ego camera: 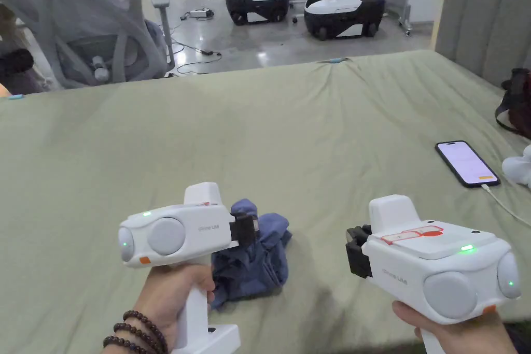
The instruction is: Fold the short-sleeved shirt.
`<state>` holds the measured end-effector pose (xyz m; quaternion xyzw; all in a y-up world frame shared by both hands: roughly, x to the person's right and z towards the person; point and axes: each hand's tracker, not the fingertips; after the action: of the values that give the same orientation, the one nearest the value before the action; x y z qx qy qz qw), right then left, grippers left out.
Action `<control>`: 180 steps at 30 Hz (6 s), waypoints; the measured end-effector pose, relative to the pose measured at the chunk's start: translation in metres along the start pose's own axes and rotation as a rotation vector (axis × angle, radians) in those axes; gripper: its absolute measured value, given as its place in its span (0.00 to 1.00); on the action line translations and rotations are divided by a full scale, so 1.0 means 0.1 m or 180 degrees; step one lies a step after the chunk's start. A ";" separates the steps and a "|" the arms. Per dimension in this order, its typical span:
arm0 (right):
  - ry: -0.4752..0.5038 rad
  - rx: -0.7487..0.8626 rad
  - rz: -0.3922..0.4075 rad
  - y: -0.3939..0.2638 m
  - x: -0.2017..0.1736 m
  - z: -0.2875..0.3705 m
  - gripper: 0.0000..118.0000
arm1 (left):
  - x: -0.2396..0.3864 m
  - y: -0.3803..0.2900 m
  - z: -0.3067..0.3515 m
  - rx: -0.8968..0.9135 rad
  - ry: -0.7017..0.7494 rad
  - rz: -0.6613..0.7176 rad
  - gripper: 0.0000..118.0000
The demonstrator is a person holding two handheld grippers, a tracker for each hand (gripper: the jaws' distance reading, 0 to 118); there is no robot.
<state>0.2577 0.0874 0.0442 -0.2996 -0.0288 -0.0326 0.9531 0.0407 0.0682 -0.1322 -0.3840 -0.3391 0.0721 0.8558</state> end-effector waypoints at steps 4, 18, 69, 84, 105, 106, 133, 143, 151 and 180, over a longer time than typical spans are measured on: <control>-0.0061 0.0017 -0.0045 -0.01 0.11 0.05 0.00 | 0.07 -0.06 -0.24 -0.0073 0.0032 -0.0088 0.15; -0.0034 -0.0041 -0.0060 -0.09 0.09 0.03 0.00 | -0.13 0.17 0.72 0.0547 -0.0540 0.0050 1.00; 0.0401 -0.0466 -0.0016 0.11 -0.55 -1.53 0.00 | -0.78 -0.24 0.70 0.0461 -0.0112 0.0240 0.98; 0.0382 -0.0401 0.0025 0.07 -0.54 -1.49 0.00 | -0.72 -0.29 -0.24 0.0008 -0.0149 0.0355 0.70; 0.0956 0.0053 0.0326 0.72 -2.47 -1.46 0.00 | -3.29 0.20 1.55 0.0236 -0.0199 0.0387 0.40; 0.1035 0.0080 0.0395 0.74 -2.68 -1.50 0.00 | -3.54 0.21 1.73 0.0248 -0.0183 0.0394 0.40; 0.1491 0.0176 0.1042 0.97 -4.35 -2.00 0.00 | -5.45 0.13 3.57 0.1156 0.1047 0.0143 0.36; 0.1441 0.0856 0.0992 1.76 -3.66 -1.18 0.00 | -3.53 0.52 3.68 0.2139 0.1864 -0.0379 0.00; 0.0649 0.1672 0.0963 2.71 -2.18 -0.24 0.00 | -1.24 1.36 3.07 0.2726 0.1706 -0.0956 0.00; -0.0641 0.1805 0.0310 1.05 -0.04 0.11 0.00 | 0.22 0.43 0.87 0.2401 0.1174 -0.1166 0.00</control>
<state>0.2617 0.1800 -0.0074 -0.0244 -0.1166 0.0524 0.9915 0.0081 0.1589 -0.1097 0.0144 -0.1935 -0.0316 0.9805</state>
